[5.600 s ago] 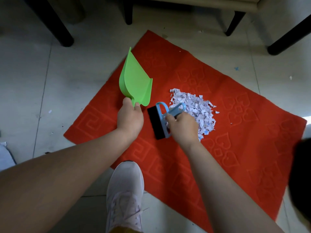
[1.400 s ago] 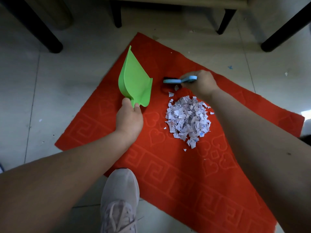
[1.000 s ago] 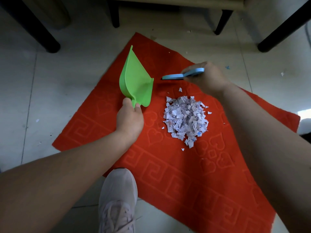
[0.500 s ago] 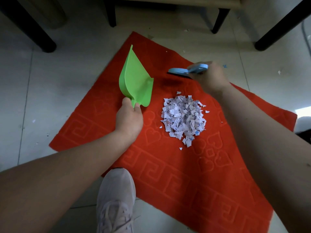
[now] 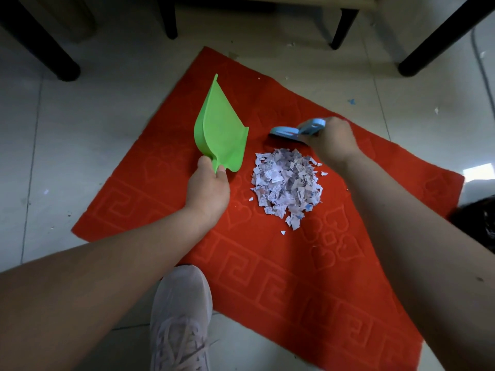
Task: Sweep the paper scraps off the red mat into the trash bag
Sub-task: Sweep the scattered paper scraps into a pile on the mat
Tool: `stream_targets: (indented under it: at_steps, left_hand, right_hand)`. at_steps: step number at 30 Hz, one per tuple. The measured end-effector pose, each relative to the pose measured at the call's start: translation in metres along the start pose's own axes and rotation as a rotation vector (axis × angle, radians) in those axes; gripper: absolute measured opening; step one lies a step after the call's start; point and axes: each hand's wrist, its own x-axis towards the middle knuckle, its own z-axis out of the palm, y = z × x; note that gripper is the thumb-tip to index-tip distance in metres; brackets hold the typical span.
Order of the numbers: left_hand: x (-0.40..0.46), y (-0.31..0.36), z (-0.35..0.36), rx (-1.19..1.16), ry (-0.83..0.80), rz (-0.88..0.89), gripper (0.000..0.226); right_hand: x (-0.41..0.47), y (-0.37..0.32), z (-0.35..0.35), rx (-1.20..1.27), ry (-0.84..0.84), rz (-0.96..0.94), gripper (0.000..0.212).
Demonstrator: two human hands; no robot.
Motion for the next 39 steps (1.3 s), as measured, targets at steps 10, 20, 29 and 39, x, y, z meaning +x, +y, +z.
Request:
stream_targets:
  at_steps: [10, 20, 29, 39]
  left_hand:
    - [-0.002, -0.001, 0.004, 0.003, -0.007, 0.003, 0.017]
    - [-0.006, -0.002, 0.007, 0.001, -0.025, 0.016, 0.015]
    - [-0.007, -0.001, 0.009, -0.006, -0.022, 0.03, 0.015]
    - [-0.008, -0.009, 0.01, -0.015, -0.001, 0.029, 0.012]
  right_hand:
    - [-0.023, 0.023, -0.003, 0.085, 0.233, 0.162, 0.022]
    - [-0.04, 0.024, 0.006, 0.084, 0.246, 0.273, 0.026]
    - [-0.057, 0.027, 0.017, 0.079, 0.288, 0.48, 0.027]
    - [-0.07, 0.017, 0.01, 0.031, 0.384, 0.486, 0.029]
